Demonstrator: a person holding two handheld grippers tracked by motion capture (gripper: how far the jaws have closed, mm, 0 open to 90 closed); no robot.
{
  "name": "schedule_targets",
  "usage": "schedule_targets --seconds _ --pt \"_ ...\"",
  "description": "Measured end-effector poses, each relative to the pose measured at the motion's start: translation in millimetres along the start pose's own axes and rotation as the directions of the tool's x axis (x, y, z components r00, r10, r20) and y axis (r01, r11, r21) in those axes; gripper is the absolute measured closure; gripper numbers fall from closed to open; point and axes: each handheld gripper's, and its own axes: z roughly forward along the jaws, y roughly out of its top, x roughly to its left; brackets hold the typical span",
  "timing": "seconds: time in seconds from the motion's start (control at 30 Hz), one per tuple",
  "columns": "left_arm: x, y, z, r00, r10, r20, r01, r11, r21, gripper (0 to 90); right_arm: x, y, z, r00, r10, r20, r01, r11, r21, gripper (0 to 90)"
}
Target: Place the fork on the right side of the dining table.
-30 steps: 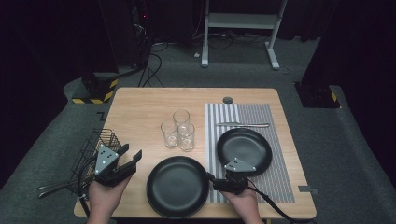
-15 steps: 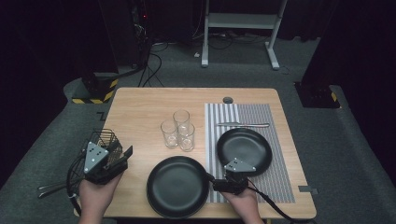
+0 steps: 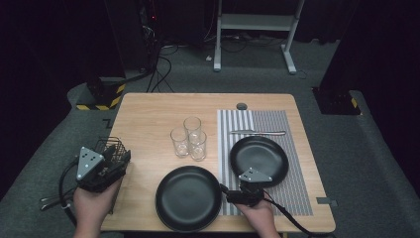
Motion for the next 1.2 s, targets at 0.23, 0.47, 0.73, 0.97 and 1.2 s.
schedule_targets --seconds 0.23,0.47,0.73,0.97,1.2 --pt "7.6 8.3 0.1 1.0000 -0.008 -0.003 0.008 0.9999 -0.008 45.4 -1.4 -0.8 0.5 1.0000 0.005 -0.006 -0.005 1.000 0.000 15.5" --pt "11.4 18.2 6.0 0.9998 -0.001 -0.020 0.001 0.9999 -0.010 45.2 -2.0 -1.1 0.9 0.9998 0.017 -0.006 -0.017 1.000 0.003 14.9" --pt "15.7 28.8 20.4 0.9996 -0.002 -0.026 0.002 1.0000 -0.004 45.3 -2.2 -1.5 0.9 0.9998 0.017 -0.007 -0.017 1.000 0.002 14.6" --pt "18.9 29.2 28.7 0.9995 -0.002 -0.031 0.002 1.0000 0.008 45.6 -2.5 -1.8 0.4 0.9997 0.020 -0.010 -0.020 1.000 0.001 14.5" --pt "27.9 20.8 40.1 0.9987 -0.041 -0.031 0.043 0.9976 0.055 46.5 -3.0 -2.7 -0.6 0.9993 0.035 -0.011 -0.035 0.999 -0.003 14.8"
